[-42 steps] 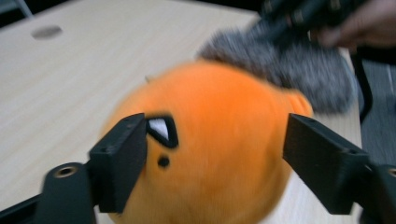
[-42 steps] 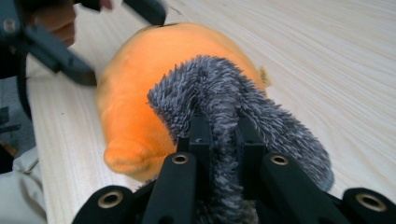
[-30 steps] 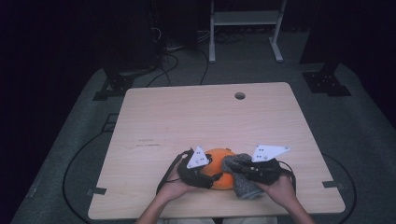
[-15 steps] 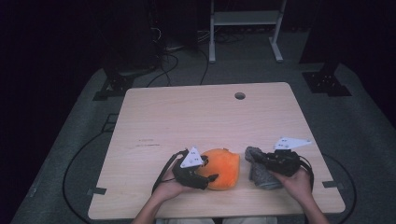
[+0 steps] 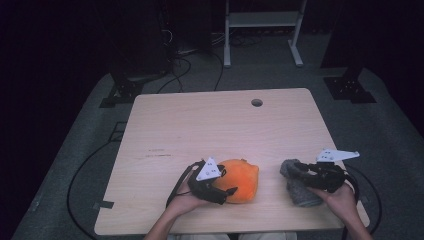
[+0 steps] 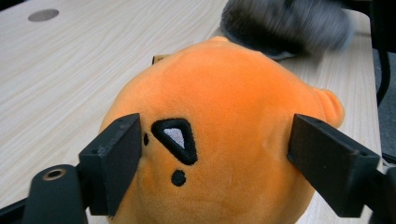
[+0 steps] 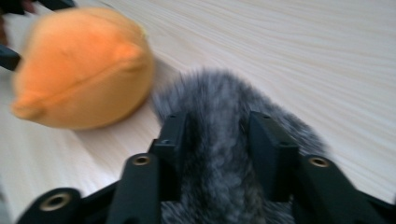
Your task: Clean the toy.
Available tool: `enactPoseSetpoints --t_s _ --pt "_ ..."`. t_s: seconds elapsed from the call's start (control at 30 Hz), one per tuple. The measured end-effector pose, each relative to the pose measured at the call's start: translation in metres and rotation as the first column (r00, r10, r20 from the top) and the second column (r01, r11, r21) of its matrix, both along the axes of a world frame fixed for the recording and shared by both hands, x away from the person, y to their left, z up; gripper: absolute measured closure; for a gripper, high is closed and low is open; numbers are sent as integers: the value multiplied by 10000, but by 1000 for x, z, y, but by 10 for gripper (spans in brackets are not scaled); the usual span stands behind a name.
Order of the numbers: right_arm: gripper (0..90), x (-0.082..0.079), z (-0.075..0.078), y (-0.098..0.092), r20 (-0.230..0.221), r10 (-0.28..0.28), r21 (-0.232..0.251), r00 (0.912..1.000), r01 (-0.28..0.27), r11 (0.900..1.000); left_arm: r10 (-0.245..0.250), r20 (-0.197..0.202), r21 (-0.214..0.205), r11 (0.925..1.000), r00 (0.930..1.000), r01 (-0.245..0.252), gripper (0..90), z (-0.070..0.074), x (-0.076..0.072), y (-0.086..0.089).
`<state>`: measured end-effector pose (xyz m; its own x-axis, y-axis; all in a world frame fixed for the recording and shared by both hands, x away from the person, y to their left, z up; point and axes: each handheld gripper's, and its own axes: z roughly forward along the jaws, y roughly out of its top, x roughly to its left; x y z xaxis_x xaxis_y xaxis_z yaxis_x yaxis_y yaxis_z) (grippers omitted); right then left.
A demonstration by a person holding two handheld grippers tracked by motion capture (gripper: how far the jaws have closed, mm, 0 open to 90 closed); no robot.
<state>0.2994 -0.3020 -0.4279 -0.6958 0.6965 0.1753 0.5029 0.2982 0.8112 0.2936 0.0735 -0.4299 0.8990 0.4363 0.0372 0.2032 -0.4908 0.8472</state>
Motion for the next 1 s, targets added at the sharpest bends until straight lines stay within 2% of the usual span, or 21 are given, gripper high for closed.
enactPoseSetpoints --t_s 0.07,0.13,0.2,0.27,0.43,0.53,0.6,0.63,0.67,0.73,0.8,0.87,1.0 --pt "499 3 -1 2 91 14 202 10000 -16 9998 -9 219 46 10000 9998 8 154 2 0 0" --pt "481 5 0 3 172 -11 450 9999 3 9990 -42 325 -98 9999 9995 46 141 6 0 0" --pt "477 5 -1 3 257 -4 504 9997 -9 9987 -141 489 -353 9992 9987 158 138 8 -1 -1" --pt "471 5 -2 2 199 111 558 9997 -122 9984 -308 582 -291 9990 9978 326 117 10 0 -6" --pt "465 3 -5 4 282 355 631 9990 -372 9973 -248 924 -67 9997 9954 256 91 14 5 -22" --pt "453 1 -4 4 374 472 708 9982 -498 9962 91 755 236 9997 9971 -109 76 9 13 -29" --pt "449 0 -5 3 338 481 717 9983 -504 9962 145 -65 -39 9999 9999 -146 56 4 21 -31" --pt "449 0 -6 3 332 474 726 9983 -497 9961 256 -215 -82 9996 9994 -258 68 2 22 -30" --pt "449 -1 -6 2 289 482 720 9984 -502 9961 313 -147 59 9995 9994 -312 113 2 22 -30" --pt "449 -1 -7 -1 320 438 743 9985 -461 9962 185 95 525 9984 9998 -190 291 2 18 -30" --pt "449 -1 -7 -3 303 400 814 9987 -423 9958 290 266 613 9976 9992 -306 398 3 14 -31" --pt "449 -2 -7 -5 286 327 891 9991 -351 9954 423 265 375 9984 9988 -432 463 5 14 -31" --pt "449 -4 -5 -7 441 246 1048 9987 -292 9941 545 122 -13 9985 9984 -545 521 11 18 -29"
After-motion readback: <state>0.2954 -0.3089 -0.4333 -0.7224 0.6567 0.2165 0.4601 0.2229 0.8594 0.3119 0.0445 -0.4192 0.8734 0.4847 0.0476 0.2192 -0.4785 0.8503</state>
